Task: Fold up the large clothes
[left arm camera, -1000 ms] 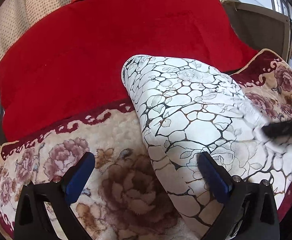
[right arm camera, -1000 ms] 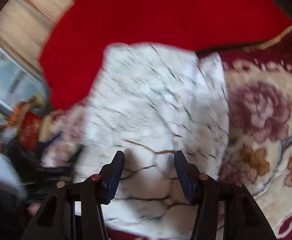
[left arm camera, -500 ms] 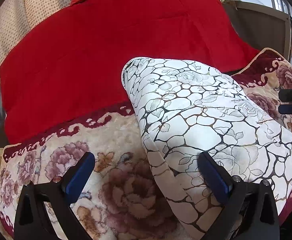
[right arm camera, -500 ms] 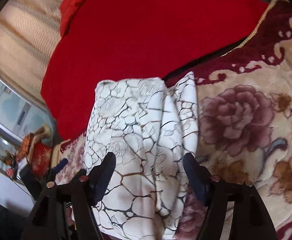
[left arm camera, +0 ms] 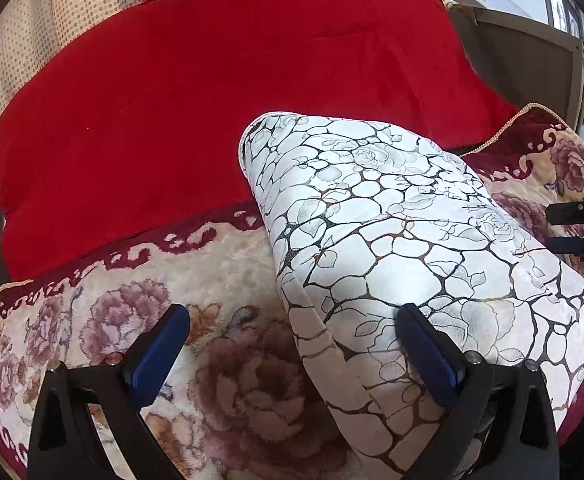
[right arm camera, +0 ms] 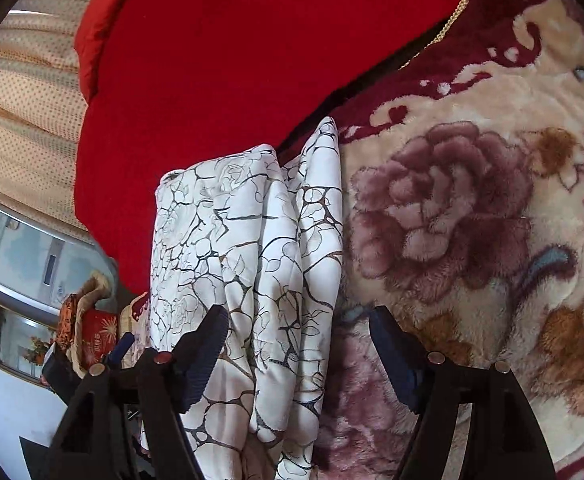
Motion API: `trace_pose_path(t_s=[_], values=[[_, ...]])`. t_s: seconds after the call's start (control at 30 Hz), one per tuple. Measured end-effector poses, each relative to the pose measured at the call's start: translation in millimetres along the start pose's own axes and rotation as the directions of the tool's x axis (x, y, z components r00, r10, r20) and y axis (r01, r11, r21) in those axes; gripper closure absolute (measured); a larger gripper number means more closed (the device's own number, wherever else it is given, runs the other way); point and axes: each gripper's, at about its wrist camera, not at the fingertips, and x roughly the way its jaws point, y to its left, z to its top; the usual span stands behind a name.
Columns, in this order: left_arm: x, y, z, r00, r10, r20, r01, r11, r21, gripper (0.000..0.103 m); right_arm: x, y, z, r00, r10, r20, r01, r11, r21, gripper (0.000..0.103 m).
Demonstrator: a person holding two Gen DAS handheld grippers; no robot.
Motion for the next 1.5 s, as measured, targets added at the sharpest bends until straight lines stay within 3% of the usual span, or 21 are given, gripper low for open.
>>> trace_pose_path(t_s=[0.17,0.33,0.4,0.5,0.57,0.63,0.77,0.87,0.93,1.0,1.5], values=[[-3,1,5,1.0,0.012,0.012,-0.012,1.0,-0.001,0.001,-10,24,-5,0.996,0.076,0.048,-0.071,0.993,-0.092,0.027],[-15,34,12,0.998,0.025,0.05,-0.019,0.994,-0.109,0.001,-15,62,-20,0.991,0.107,0.075,-0.086,0.966,-0.242,0.027],[-8,43,10,0.999,0.035,0.016,-0.033,0.992,-0.125,0.001,-11,73,-26,0.993,0.096,0.063,-0.074,0.954,-0.29,0.028],[11,36,2,0.998,0.015,-0.06,-0.021,0.995,-0.099,0.001,10,80,-36,0.997,0.073,-0.009,-0.072,0.944,-0.321,0.038],[13,25,-3,0.997,0.056,-0.049,-0.058,0.997,-0.054,0.001,35,76,-42,0.997,-0.01,-0.072,-0.013,0.948,-0.317,0.039],[8,18,0,0.995,0.093,-0.029,-0.093,0.996,-0.011,0.001,44,76,-45,0.996,-0.058,-0.071,0.032,0.945,-0.326,0.039],[5,24,2,0.997,0.072,-0.03,-0.073,0.996,-0.044,0.001,28,73,-39,0.998,0.008,-0.067,-0.028,0.956,-0.292,0.039],[2,31,4,0.998,0.062,-0.024,-0.064,0.995,-0.072,0.001,10,60,-26,1.0,0.025,-0.013,-0.027,0.97,-0.24,0.037],[-1,34,6,0.998,0.055,-0.015,-0.056,0.994,-0.09,0.001,1,50,-18,0.999,0.027,0.018,-0.023,0.978,-0.206,0.025],[-4,38,7,0.999,0.035,-0.003,-0.035,0.993,-0.114,0.001,-5,39,-10,0.999,0.023,0.047,-0.015,0.987,-0.16,0.024],[-1,34,11,1.0,-0.008,0.005,0.009,0.993,-0.114,0.001,6,-4,1,0.999,0.028,-0.02,-0.028,1.0,-0.009,0.024]])
